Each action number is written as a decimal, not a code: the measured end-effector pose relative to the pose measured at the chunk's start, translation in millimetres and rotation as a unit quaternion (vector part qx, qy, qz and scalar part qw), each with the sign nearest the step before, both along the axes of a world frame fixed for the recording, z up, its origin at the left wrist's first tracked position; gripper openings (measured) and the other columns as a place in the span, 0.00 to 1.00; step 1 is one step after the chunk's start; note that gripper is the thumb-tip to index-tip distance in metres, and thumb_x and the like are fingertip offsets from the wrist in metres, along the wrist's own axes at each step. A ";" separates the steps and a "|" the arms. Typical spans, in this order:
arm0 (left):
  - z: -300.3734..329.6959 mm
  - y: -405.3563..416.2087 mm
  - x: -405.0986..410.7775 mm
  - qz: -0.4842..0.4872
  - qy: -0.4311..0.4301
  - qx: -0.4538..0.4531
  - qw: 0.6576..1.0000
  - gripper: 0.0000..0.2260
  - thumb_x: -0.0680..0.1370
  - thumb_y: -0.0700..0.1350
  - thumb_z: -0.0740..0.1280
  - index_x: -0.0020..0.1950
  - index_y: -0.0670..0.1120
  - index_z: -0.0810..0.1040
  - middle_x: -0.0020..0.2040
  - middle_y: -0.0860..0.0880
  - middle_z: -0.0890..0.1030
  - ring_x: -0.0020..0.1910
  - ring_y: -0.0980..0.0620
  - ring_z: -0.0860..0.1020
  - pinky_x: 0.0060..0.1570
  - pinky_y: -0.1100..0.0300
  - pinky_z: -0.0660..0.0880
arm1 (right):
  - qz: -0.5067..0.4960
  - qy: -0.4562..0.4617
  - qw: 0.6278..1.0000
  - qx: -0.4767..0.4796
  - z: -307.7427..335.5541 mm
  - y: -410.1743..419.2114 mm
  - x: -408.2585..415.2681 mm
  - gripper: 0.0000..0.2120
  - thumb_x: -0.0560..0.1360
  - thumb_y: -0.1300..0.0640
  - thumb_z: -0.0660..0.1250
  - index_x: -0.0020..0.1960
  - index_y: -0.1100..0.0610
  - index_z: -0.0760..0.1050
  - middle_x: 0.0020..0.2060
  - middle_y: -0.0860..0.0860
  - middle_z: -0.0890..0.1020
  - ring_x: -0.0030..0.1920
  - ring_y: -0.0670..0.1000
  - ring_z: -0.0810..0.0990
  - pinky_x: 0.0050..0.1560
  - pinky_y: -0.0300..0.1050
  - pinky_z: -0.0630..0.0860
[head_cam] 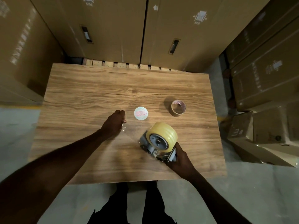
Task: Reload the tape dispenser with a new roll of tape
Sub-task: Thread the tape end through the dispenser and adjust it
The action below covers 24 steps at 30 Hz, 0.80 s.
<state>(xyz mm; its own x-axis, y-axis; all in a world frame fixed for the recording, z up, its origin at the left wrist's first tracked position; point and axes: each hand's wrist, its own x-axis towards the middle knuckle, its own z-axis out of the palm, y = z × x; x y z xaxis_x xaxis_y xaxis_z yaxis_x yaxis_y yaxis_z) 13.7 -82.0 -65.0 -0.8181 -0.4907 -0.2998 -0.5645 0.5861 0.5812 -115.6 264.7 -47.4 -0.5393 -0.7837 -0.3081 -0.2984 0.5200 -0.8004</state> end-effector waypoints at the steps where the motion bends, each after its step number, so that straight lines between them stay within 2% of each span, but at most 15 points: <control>1: -0.3 0.7 0.7 0.006 0.004 -0.007 1.000 0.10 0.75 0.30 0.61 0.51 0.41 0.74 0.52 0.43 0.78 0.51 0.46 0.84 0.52 0.49 0.79 | -0.004 0.001 1.000 -0.004 0.6 2.2 1.0 0.35 0.73 0.55 0.80 0.71 0.35 0.66 0.59 0.39 0.84 0.58 0.42 0.85 0.56 0.40 0.81; 4: -2.4 1.2 4.7 -0.004 0.024 0.001 1.000 0.08 0.77 0.30 0.62 0.52 0.38 0.76 0.52 0.41 0.78 0.51 0.45 0.84 0.54 0.52 0.80 | -0.015 -0.002 1.000 -0.008 0.2 12.6 4.6 0.34 0.72 0.54 0.80 0.72 0.38 0.68 0.59 0.41 0.85 0.59 0.44 0.85 0.57 0.49 0.82; 8: -3.1 5.2 6.1 -0.019 0.013 -0.009 1.000 0.03 0.77 0.34 0.66 0.48 0.38 0.78 0.49 0.42 0.78 0.49 0.43 0.83 0.52 0.57 0.78 | -0.009 -0.002 1.000 -0.009 3.1 22.6 8.8 0.35 0.74 0.51 0.80 0.74 0.39 0.66 0.60 0.42 0.85 0.60 0.46 0.86 0.59 0.51 0.84; 11: -5.6 13.2 6.9 -0.018 0.018 -0.022 0.999 0.02 0.78 0.35 0.66 0.49 0.39 0.78 0.49 0.43 0.78 0.48 0.44 0.82 0.44 0.71 0.70 | -0.006 0.007 1.000 0.003 3.3 27.3 10.8 0.35 0.74 0.50 0.80 0.73 0.35 0.65 0.59 0.42 0.85 0.59 0.46 0.86 0.57 0.52 0.84; 12: -7.0 15.0 9.1 -0.022 0.018 -0.034 0.999 0.02 0.78 0.35 0.66 0.49 0.39 0.78 0.49 0.43 0.78 0.48 0.44 0.81 0.45 0.69 0.71 | -0.005 0.010 1.000 0.005 3.2 28.7 11.4 0.35 0.74 0.51 0.80 0.73 0.34 0.65 0.59 0.42 0.85 0.58 0.46 0.86 0.57 0.53 0.84; 14: -10.2 17.6 12.1 -0.022 0.017 -0.048 0.998 0.02 0.77 0.35 0.67 0.49 0.39 0.78 0.49 0.42 0.79 0.49 0.42 0.81 0.51 0.55 0.77 | -0.002 0.011 1.000 0.011 1.1 31.0 11.9 0.35 0.73 0.53 0.80 0.72 0.35 0.66 0.58 0.43 0.86 0.57 0.46 0.86 0.56 0.53 0.84; 16: -13.0 21.3 13.5 -0.015 0.003 -0.053 0.998 0.02 0.78 0.37 0.66 0.50 0.39 0.77 0.50 0.41 0.79 0.51 0.40 0.80 0.53 0.47 0.78 | -0.003 0.009 1.000 0.017 0.1 31.1 14.0 0.35 0.73 0.54 0.80 0.72 0.36 0.66 0.57 0.43 0.86 0.56 0.46 0.86 0.55 0.51 0.84; 20: -17.8 27.3 15.1 0.030 -0.027 -0.077 0.996 0.09 0.77 0.43 0.70 0.53 0.42 0.74 0.52 0.42 0.80 0.54 0.41 0.78 0.51 0.44 0.77 | -0.002 0.018 0.999 0.029 1.3 29.5 20.6 0.35 0.73 0.54 0.78 0.70 0.32 0.65 0.57 0.40 0.85 0.56 0.41 0.86 0.54 0.41 0.82; 24: -17.9 22.3 13.6 0.038 -0.028 -0.073 0.996 0.10 0.76 0.44 0.71 0.52 0.42 0.73 0.50 0.42 0.80 0.52 0.40 0.77 0.47 0.46 0.76 | 0.003 0.019 0.999 0.043 -1.0 27.7 21.6 0.32 0.72 0.52 0.78 0.68 0.34 0.66 0.56 0.40 0.85 0.55 0.40 0.86 0.53 0.44 0.82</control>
<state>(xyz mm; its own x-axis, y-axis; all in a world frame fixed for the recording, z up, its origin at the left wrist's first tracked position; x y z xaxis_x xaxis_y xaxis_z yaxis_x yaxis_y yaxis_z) 27.2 -59.8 -82.8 -0.7611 -0.5919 -0.2654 -0.6395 0.6165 0.4592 -94.0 292.4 -48.4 -0.5472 -0.7582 -0.3545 -0.3307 0.5850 -0.7405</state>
